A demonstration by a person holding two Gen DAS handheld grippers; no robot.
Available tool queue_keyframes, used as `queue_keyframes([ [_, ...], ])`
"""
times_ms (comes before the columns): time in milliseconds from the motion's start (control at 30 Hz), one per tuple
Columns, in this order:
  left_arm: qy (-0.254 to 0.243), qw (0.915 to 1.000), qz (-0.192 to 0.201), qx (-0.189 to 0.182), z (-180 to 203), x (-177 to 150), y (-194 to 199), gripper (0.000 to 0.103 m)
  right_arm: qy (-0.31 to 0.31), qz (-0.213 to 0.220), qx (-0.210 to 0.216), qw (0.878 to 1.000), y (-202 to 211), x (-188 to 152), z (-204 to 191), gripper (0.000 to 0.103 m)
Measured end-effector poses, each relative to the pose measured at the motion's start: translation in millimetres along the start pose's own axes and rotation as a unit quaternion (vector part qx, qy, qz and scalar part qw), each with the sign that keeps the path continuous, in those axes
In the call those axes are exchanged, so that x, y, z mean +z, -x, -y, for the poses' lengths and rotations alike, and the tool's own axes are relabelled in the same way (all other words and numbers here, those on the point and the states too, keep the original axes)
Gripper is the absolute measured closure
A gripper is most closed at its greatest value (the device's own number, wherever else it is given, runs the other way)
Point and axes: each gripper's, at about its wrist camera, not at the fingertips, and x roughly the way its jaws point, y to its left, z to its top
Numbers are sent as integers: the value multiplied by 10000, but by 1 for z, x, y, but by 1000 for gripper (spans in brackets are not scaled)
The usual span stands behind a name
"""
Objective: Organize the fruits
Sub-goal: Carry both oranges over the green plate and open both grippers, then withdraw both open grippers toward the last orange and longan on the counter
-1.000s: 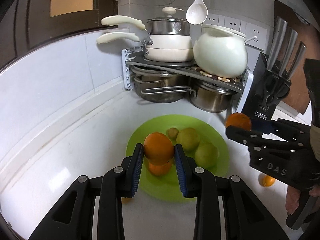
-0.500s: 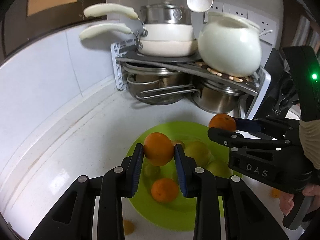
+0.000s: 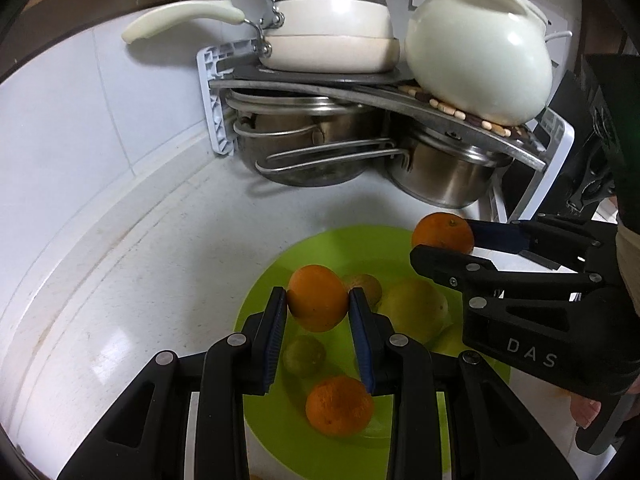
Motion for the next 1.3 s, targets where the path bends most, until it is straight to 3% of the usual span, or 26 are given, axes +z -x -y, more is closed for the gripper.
queue_keyframes([
  [467,139,9997,148,137,-5,-4,17,66,18,67,-54,10000,4,-3,-1,56],
  [933,358,9970,640,238,-4,-13,80,61,114,610,-49,9981,66,-17,-11,54],
  [1300,495,9916,1092,483,-4,-30,141,38,161,1176,-357,9923,126,-42,-26,39],
])
